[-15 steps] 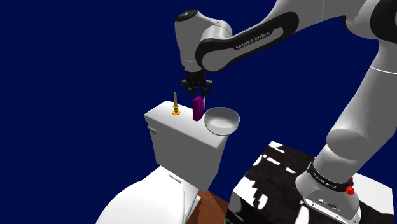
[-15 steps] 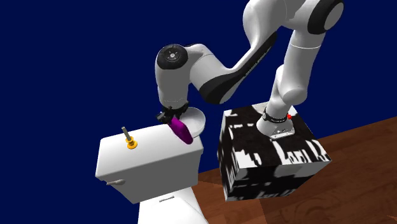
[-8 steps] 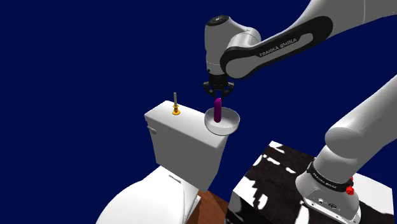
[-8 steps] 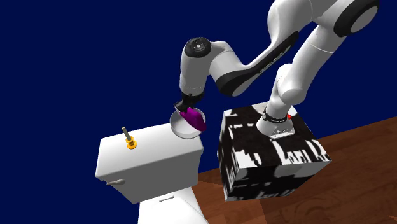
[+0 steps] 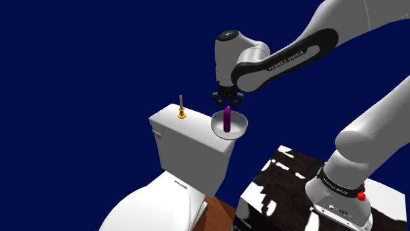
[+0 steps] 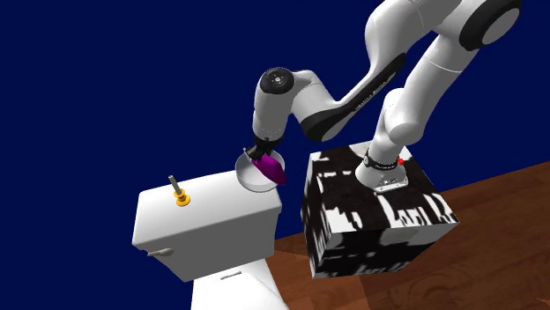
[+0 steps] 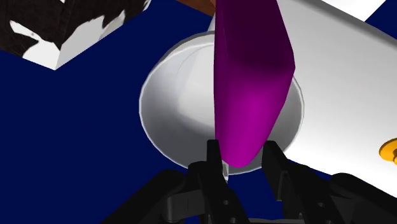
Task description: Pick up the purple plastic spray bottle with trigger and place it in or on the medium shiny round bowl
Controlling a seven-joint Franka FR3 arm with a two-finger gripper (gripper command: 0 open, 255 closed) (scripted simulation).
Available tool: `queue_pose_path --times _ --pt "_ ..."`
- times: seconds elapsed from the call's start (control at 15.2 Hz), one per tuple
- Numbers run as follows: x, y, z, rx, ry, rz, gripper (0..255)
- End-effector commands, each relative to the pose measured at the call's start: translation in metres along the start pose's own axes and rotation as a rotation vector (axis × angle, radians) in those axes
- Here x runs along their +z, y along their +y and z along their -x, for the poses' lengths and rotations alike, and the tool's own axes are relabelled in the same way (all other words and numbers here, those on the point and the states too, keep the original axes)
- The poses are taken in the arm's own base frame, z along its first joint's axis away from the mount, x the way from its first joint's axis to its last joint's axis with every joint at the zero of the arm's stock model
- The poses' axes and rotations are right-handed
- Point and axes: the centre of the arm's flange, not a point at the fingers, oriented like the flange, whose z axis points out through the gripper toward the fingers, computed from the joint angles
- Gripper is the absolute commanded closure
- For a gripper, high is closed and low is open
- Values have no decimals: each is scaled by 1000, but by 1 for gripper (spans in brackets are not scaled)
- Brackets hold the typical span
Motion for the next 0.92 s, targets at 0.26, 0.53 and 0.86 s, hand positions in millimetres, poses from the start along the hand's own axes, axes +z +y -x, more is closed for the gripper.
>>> queue_pose_path --times 0.26,0.53,0.86 --pt "14 -1 5 0 0 -1 255" --pt "14 -1 5 0 0 -1 255" --pt "13 -2 5 0 0 -1 0"
